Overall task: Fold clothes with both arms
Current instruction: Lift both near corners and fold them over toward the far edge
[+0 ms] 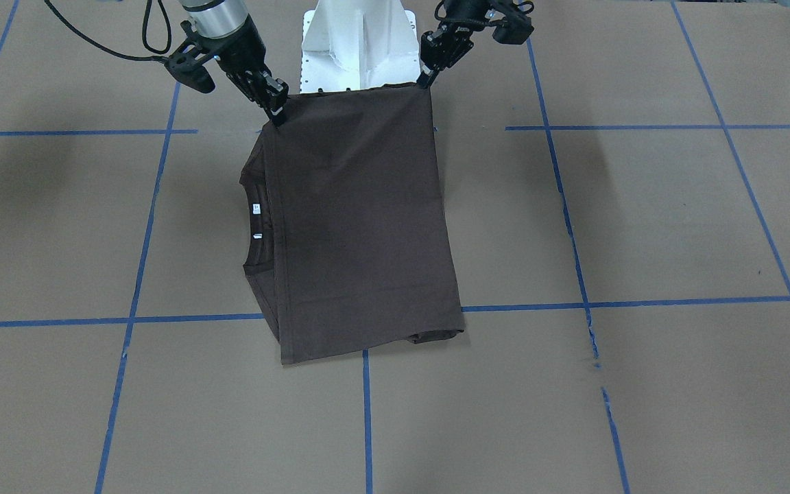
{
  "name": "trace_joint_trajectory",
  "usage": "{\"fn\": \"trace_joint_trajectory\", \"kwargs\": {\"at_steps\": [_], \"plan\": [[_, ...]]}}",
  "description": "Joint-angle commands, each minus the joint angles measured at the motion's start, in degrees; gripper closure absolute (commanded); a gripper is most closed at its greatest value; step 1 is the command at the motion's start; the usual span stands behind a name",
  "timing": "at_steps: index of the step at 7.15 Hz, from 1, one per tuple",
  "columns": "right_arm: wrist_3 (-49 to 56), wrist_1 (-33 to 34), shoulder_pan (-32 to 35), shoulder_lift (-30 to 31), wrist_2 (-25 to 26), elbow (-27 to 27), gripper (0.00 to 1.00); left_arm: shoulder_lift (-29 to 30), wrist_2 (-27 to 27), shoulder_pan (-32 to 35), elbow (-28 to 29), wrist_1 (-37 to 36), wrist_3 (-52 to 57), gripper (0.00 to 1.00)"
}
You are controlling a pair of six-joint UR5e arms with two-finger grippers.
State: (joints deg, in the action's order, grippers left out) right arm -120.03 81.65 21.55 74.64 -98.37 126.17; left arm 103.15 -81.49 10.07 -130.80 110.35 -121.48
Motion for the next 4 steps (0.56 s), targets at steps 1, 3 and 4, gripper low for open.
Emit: {"fn": "trace_joint_trajectory", "kwargs": {"at_steps": [1, 3, 4], "plan": [[0.1, 0.2, 8.6, -5.5, -3.1, -4.8, 1.00, 9.1, -0.5, 8.2, 4.1, -6.4, 4.7, 1.00], [1.9, -0.4, 14.4, -11.2, -6.9, -13.5, 1.00, 9.8, -1.3, 14.6, 9.6, -5.6, 12.8, 1.00], [2.5, -0.5, 14.9, -13.3, -6.9, -16.4, 1.00, 9.9, -1.3, 16.8, 11.2, -5.5, 15.7, 1.00]]}}
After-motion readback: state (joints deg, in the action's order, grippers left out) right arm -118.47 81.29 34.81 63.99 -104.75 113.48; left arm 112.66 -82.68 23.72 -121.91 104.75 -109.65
